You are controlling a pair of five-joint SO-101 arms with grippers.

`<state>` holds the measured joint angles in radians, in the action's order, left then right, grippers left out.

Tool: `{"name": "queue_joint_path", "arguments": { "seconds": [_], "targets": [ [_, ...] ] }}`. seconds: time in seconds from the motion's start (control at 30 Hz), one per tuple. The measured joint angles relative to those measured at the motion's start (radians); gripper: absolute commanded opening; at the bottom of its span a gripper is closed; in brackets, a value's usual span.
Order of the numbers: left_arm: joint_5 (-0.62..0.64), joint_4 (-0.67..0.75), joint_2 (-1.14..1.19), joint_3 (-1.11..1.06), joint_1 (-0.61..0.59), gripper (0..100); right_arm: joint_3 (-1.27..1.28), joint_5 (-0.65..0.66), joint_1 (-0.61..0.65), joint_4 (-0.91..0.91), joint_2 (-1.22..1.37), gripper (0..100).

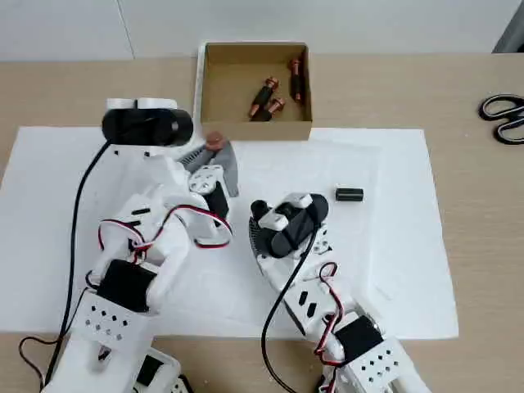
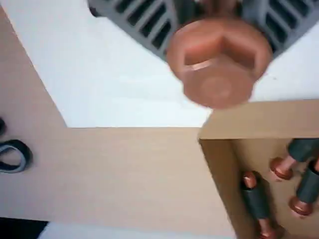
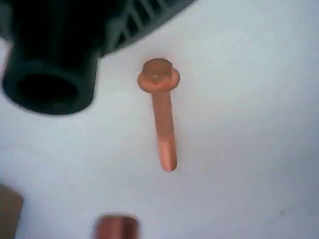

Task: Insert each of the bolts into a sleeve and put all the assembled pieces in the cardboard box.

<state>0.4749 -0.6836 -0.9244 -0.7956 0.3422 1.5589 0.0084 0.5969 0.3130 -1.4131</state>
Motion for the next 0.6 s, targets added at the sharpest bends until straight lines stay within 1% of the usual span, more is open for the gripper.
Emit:
{"name": "queue_joint_path", "arguments": {
  "seconds": [0.13,0.37,0.6],
  "targets": [
    [0.015,0.0,0.009,0.0,0.052,1,0.006,0.0,0.002,0.0,-0.031,0.4],
    [0.018,0.0,0.009,0.0,0.068,1,0.006,0.0,0.002,0.0,-0.034,0.4],
    [0.018,0.0,0.009,-0.006,0.12,1,0.006,0.0,0.026,0.0,-0.034,0.4]
  ]
}}
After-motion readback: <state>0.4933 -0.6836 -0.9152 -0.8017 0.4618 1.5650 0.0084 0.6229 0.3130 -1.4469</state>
